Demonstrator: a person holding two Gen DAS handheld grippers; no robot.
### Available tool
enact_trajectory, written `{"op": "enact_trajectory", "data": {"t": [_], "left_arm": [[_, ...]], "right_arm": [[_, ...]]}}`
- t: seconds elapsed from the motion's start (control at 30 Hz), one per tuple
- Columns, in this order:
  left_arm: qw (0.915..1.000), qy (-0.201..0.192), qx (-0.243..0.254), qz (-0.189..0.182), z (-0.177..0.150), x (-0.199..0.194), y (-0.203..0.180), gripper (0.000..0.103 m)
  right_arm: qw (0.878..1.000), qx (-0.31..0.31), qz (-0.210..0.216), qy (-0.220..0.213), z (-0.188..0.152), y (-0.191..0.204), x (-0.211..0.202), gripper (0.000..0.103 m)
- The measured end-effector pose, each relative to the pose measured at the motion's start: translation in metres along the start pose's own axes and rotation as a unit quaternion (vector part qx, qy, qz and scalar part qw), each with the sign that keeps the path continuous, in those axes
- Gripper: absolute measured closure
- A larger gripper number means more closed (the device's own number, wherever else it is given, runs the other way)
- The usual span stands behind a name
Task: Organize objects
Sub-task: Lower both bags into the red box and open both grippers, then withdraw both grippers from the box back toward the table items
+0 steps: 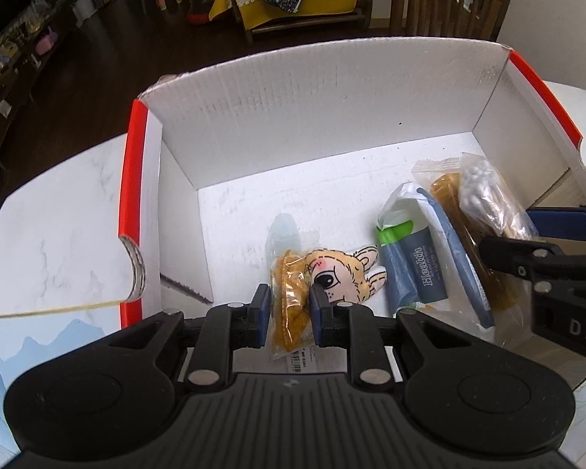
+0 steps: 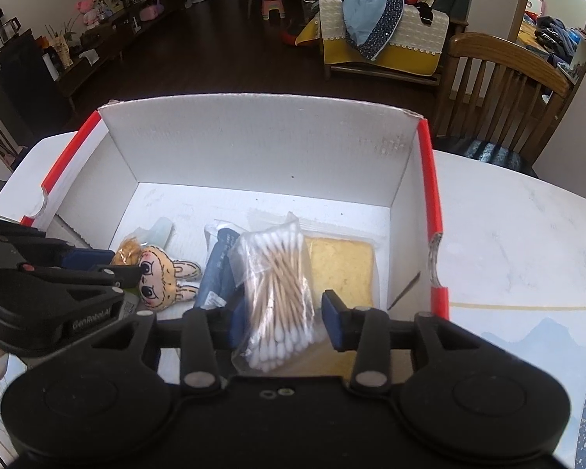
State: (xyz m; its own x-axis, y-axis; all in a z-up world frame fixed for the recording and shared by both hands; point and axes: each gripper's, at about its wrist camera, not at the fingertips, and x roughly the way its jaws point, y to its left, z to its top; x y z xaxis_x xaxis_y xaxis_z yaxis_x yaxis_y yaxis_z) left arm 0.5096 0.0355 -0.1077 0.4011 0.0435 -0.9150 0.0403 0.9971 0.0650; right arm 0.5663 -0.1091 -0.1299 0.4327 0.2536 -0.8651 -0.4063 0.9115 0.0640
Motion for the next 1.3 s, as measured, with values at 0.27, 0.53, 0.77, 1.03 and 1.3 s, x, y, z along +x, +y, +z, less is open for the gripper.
{"op": "enact_trajectory", "data": {"t": [0.27,0.53,0.77,1.03,1.3], "left_arm": [[0.9998,-0.009,-0.008,-0.016,-0.008,-0.013,-0.002,0.065],[0.999,-0.038,-0.004,-0.021,-0.014,-0.043,-0.009,0.051],[0.9973,-0.065,-0.018,-0.029,-0.025,-0.077,-0.003,0.051],[0.9942,-0.094,-0.029,-0.044,-0.045,-0.118,0.001,0.051],[0.99,-0.122,-0.032,-0.063,-0.073,-0.156,-0.001,0.051]], "right_arm": [[1.0,-0.012,0.016,-0.013,-0.006,0.003,-0.016,0.039],[0.999,-0.02,0.023,-0.025,-0.012,0.005,-0.038,0.039],[0.998,-0.032,0.028,-0.045,-0.018,0.011,-0.072,0.039],[0.996,-0.04,0.031,-0.069,-0.032,0.018,-0.115,0.039],[0.994,-0.044,0.033,-0.09,-0.051,0.024,-0.15,0.034]]}}
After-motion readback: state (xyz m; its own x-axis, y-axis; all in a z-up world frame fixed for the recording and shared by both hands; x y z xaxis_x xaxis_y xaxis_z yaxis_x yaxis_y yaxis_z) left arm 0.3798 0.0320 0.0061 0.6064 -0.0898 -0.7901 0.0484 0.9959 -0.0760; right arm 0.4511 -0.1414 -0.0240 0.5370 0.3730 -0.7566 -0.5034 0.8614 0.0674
